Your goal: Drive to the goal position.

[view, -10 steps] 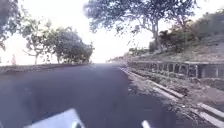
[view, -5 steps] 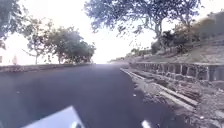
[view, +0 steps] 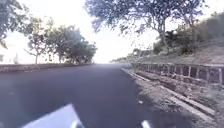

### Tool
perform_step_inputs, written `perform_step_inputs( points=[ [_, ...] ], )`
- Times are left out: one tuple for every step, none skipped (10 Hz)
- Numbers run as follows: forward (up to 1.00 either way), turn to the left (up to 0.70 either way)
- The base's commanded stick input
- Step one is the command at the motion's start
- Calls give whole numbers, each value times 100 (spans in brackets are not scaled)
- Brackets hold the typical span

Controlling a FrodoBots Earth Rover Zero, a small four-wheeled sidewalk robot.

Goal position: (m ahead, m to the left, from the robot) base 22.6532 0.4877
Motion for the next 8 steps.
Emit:
perform_step_inputs(
  points=[
    [70,0],
    [70,0],
    [70,0],
    [70,0],
    [70,0],
    [70,0],
    [70,0],
    [70,0]
  ],
)
